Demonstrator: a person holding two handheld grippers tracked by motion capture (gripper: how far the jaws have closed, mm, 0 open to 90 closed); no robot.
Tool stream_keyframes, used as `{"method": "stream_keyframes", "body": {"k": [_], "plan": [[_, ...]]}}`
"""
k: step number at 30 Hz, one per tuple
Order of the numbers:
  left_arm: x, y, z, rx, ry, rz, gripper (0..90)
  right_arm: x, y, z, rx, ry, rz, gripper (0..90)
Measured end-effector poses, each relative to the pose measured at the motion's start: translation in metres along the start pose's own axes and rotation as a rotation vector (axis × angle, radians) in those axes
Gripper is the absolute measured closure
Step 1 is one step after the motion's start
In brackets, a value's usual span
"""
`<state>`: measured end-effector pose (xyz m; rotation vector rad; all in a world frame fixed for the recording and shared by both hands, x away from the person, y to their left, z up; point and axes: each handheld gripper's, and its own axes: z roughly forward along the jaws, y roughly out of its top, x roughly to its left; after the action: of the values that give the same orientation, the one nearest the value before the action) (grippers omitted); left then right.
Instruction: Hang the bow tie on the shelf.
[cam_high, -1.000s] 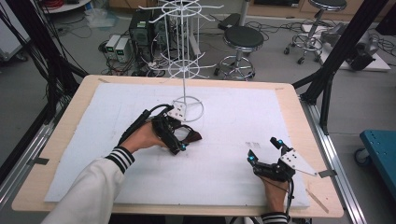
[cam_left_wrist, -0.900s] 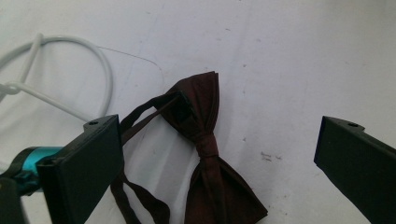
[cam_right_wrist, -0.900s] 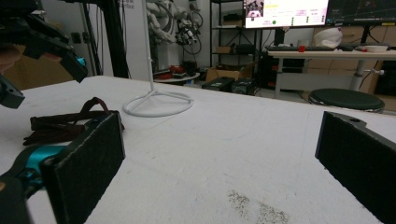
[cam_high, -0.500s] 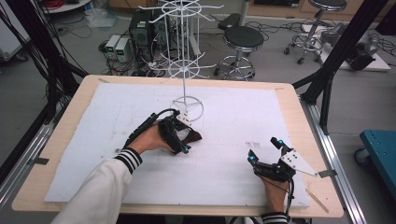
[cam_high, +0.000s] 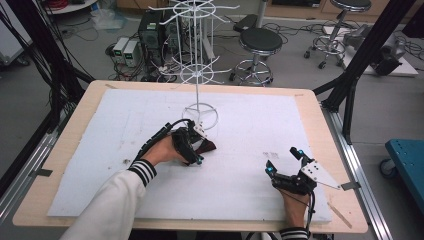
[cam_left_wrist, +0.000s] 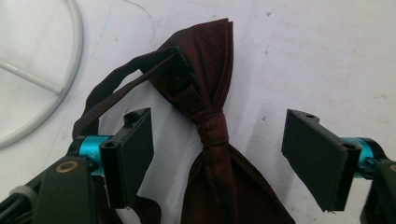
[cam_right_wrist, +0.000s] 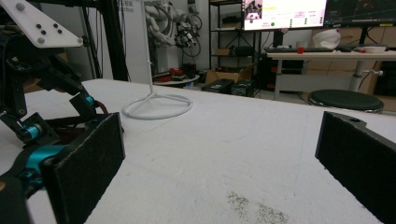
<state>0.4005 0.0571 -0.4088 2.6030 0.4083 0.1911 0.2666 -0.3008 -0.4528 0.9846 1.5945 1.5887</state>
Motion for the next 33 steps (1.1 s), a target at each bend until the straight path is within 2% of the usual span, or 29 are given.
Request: {"method": "stream_keyframes", "body": {"k": [6,7,9,10,11,13,14,16,17,18,23,33], "plan": [[0.0015,0.0004,0.0031,0.021,-0.009,-0.032,35.6,-0.0001,0.0001,0.0001,0.001,0.001,-0.002,0.7],[0.0017,0.0006,0.0033,0.03,-0.013,-0.035,36.2,-0.0001,0.0001,0.0001,0.0,0.001,-0.003,0.7],[0.0014,0.0004,0.0049,0.045,-0.013,-0.049,44.1,0.0002,0.0001,0.0,0.003,0.0,-0.003,0.7],[0.0014,0.0006,0.0057,0.06,-0.007,-0.058,44.1,0.0002,0.0001,0.0,0.003,0.0,-0.003,0.7],[0.0017,0.0004,0.0065,0.074,-0.007,-0.076,52.4,0.0003,0.0001,0.0,0.001,0.001,-0.002,0.7],[0.0025,0.001,0.0053,0.069,0.003,-0.127,55.3,0.0003,0.0001,-0.0001,0.003,0.0,-0.002,0.7],[0.0021,0.001,0.0049,0.063,0.012,-0.135,68.6,0.0003,0.0001,0.0,0.002,0.001,-0.003,0.7],[0.0022,0.0009,0.0048,0.07,0.012,-0.132,73.5,0.0002,0.0001,0.0,0.002,0.0,-0.004,0.7],[0.0012,0.0012,0.0049,0.068,0.015,-0.14,74.2,0.0003,0.0001,0.0,0.002,0.001,-0.003,0.7],[0.0015,0.0017,0.0043,0.076,0.015,-0.124,74.2,0.0003,0.0001,0.0,0.002,0.001,-0.003,0.7],[-0.0012,0.0026,0.004,0.081,0.027,-0.107,75.6,0.0007,0.0,-0.0002,0.005,0.002,0.0,0.7],[-0.0054,0.0035,0.002,0.072,0.016,-0.085,76.2,0.0006,0.0,-0.0002,0.005,0.002,0.0,0.7]]}}
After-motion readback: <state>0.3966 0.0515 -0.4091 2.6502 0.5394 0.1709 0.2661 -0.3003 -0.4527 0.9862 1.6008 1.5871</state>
